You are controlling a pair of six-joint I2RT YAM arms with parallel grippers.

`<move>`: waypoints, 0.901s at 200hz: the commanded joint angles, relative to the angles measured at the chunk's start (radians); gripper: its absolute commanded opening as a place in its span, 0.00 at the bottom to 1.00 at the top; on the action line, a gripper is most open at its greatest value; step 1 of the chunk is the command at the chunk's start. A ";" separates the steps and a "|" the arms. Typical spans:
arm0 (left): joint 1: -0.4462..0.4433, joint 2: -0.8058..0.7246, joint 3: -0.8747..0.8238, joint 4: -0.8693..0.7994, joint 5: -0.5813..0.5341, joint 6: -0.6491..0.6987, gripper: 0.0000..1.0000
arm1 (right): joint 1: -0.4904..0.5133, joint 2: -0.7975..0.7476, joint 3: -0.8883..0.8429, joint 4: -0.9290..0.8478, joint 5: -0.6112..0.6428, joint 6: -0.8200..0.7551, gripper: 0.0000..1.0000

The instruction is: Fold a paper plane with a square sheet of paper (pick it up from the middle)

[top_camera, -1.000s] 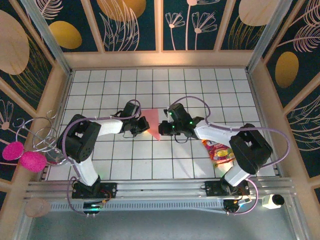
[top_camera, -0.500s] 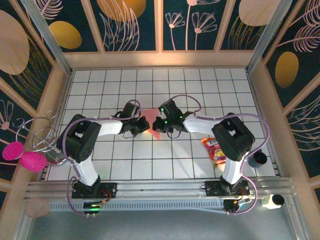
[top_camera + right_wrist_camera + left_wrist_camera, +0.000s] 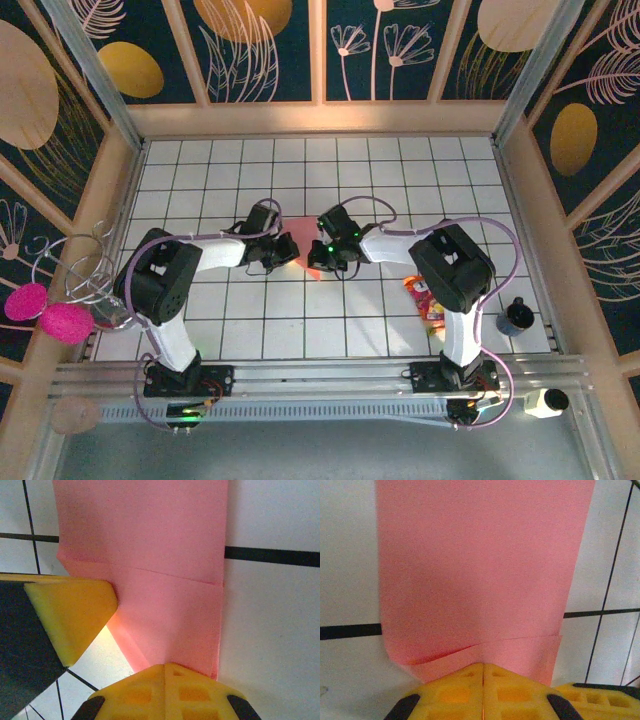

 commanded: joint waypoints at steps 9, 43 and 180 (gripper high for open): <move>0.005 -0.043 0.048 -0.101 -0.002 0.095 0.08 | -0.008 0.034 0.015 -0.084 0.023 -0.026 0.00; 0.001 -0.057 0.005 -0.029 0.074 0.101 0.08 | -0.008 0.045 0.012 -0.092 0.026 -0.025 0.00; 0.008 0.063 0.074 -0.191 -0.092 0.220 0.08 | -0.008 0.086 -0.009 -0.157 0.061 -0.034 0.00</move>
